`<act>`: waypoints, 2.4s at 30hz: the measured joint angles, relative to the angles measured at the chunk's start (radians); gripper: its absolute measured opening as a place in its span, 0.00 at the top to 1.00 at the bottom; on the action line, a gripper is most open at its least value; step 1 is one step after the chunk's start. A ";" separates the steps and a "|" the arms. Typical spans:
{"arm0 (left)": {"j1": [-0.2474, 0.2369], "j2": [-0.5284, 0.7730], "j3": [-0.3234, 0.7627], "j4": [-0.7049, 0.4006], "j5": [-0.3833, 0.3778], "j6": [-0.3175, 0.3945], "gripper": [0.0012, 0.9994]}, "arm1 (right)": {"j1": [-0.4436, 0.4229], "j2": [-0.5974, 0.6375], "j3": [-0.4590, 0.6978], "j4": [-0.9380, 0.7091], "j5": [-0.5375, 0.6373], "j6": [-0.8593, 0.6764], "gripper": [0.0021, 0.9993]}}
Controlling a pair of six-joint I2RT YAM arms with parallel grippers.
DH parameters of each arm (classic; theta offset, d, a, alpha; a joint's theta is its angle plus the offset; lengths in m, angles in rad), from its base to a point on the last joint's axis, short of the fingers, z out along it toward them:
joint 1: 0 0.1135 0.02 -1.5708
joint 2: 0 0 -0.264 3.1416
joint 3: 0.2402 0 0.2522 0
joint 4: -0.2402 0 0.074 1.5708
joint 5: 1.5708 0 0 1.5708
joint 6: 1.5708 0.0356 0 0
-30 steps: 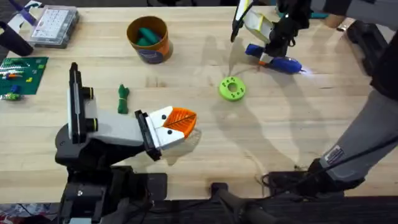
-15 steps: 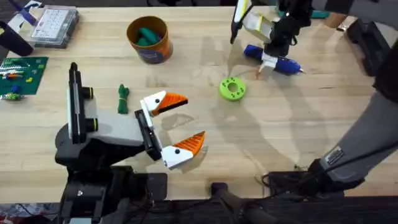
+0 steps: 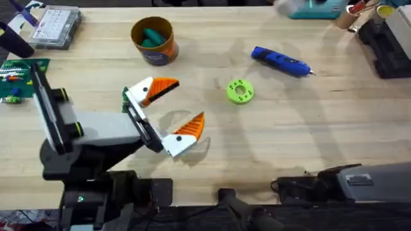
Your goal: Pick up the gripper from the table and insert it into the empty holder that is missing its gripper. Then pick up a screw, insert it into the mounting hole, and use the screwdriver to tighten it. Finally, clean up the table by picking up the vegetable and placing it into the bucket.
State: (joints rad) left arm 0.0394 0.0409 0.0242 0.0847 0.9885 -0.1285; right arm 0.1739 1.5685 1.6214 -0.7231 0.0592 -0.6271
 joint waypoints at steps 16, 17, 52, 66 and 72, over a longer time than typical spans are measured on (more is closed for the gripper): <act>0.230 0.616 0.683 -0.743 -0.129 0.312 0.01 | 0.002 -0.382 0.049 -0.132 -0.008 0.694 0.00; 0.248 0.655 0.725 -0.792 -0.149 0.335 0.01 | 0.002 -0.400 0.049 -0.150 -0.008 0.714 0.00; 0.476 1.374 0.855 -0.729 -0.732 0.435 0.01 | 0.002 -0.547 -0.267 -0.280 -0.008 0.679 0.00; 0.287 1.447 0.855 -0.686 -0.906 0.387 0.01 | 0.002 -0.548 -0.267 -0.285 -0.008 0.679 0.00; 0.287 1.463 0.855 -0.677 -0.922 0.382 0.01 | 0.002 -0.547 -0.267 -0.286 -0.008 0.679 0.00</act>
State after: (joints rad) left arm 0.3260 1.5038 0.8791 -0.5922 0.0665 0.2539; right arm 0.1757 1.0211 1.3544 -1.0088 0.0513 0.0517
